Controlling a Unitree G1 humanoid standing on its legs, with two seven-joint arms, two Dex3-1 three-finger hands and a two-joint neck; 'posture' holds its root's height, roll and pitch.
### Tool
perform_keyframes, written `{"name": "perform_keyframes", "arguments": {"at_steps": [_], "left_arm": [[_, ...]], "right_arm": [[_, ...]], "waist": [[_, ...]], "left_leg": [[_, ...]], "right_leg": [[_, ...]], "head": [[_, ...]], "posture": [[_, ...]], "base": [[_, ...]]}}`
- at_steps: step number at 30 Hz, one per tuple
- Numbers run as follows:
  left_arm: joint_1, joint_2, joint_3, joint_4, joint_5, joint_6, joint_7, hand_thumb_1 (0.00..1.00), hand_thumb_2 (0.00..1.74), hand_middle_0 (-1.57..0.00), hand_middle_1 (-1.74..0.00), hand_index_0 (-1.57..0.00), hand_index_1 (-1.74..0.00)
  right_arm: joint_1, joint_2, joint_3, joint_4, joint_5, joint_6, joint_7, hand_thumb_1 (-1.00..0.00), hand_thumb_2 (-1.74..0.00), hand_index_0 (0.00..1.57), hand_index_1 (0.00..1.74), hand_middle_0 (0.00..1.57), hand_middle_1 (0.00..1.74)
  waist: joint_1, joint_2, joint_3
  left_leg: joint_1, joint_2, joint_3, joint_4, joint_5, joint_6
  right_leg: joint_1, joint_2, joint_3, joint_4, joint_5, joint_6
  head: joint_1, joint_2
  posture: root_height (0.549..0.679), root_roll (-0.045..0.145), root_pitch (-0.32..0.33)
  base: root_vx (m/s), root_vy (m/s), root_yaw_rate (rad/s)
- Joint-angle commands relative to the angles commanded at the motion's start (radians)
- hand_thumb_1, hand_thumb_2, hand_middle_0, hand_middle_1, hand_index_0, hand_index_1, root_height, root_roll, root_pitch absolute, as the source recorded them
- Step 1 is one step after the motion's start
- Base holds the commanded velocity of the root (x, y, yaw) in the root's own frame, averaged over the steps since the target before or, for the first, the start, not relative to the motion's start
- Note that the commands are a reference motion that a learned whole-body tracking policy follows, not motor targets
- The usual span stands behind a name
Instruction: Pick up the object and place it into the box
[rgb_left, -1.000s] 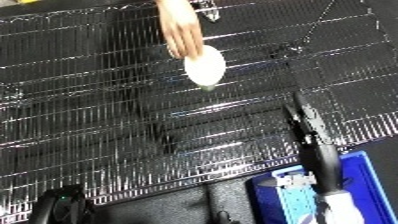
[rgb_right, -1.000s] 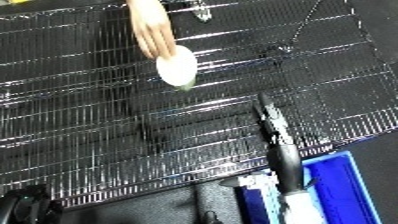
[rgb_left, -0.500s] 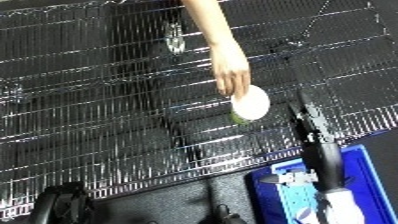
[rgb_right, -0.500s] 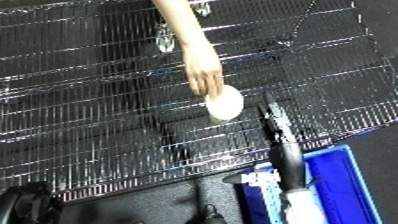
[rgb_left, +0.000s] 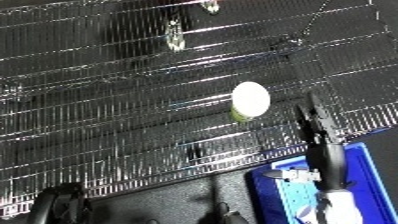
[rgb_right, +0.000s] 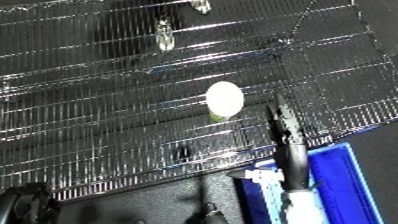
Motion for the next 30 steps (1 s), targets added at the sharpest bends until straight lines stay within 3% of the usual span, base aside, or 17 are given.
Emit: {"name": "perform_keyframes", "arguments": {"at_steps": [6, 15, 23, 30], "left_arm": [[-0.019, 0.01, -0.013, 0.005, 0.009, -0.002, -0.001, 1.0, 1.74, -1.57, -1.74, -1.57, -1.74], [-0.038, 0.025, -0.032, 0.001, 0.028, 0.005, 0.006, 1.0, 1.74, -1.57, -1.74, -1.57, -1.74], [-0.054, 0.056, -0.06, -0.026, 0.019, 0.021, 0.034, 1.0, 1.74, -1.57, -1.74, -1.57, -1.74], [-0.092, 0.087, -0.094, -0.04, -0.019, 0.008, 0.053, 1.0, 1.74, -1.57, -1.74, -1.57, -1.74]], "right_arm": [[-0.04, -0.024, 0.004, 0.059, 0.035, -0.006, 0.01, 0.0, 0.0, 0.0, 0.0, 0.0, 0.0], [-0.099, -0.048, 0.013, 0.1, 0.08, -0.003, 0.03, 0.0, 0.0, 0.0, 0.0, 0.0, 0.0], [-0.185, -0.08, 0.037, 0.125, 0.118, 0.001, 0.021, 0.0, 0.0, 0.0, 0.0, 0.0, 0.0], [-0.288, -0.117, 0.07, 0.193, 0.159, -0.024, 0.018, 0.0, 0.0, 0.0, 0.0, 0.0, 0.0]], "waist": [[0.006, 0.008, 0.01], [0.009, 0.028, 0.011], [0.006, 0.047, 0.011], [0.004, 0.067, 0.011]], "left_leg": [[-0.025, -0.004, 0.0, 0.022, -0.003, 0.0], [-0.093, -0.011, 0.001, 0.083, -0.02, 0.0013], [-0.161, -0.019, 0.001, 0.127, -0.032, 0.0052], [-0.219, -0.025, 0.006, 0.145, -0.04, 0.0042]], "right_leg": [[-0.025, -0.0037, -0.004, 0.016, 0.004, 0.0009], [-0.097, -0.0075, 0.002, 0.066, 0.001, -0.0013], [-0.173, -0.0036, 0.013, 0.107, -0.006, -0.0028], [-0.236, -0.0029, 0.022, 0.127, -0.01, -0.0066]], "head": [[0.045, 0.024], [0.106, 0.069], [0.147, 0.158], [0.184, 0.233]], "posture": [[0.633, 0.057, -0.124], [0.625, 0.06, -0.104], [0.618, 0.064, -0.07], [0.614, 0.067, -0.03]], "base": [[0.001, -0.038, -0.003], [0.003, -0.038, 0.01], [-0.011, -0.03, -0.026], [-0.04, -0.006, -0.011]]}}
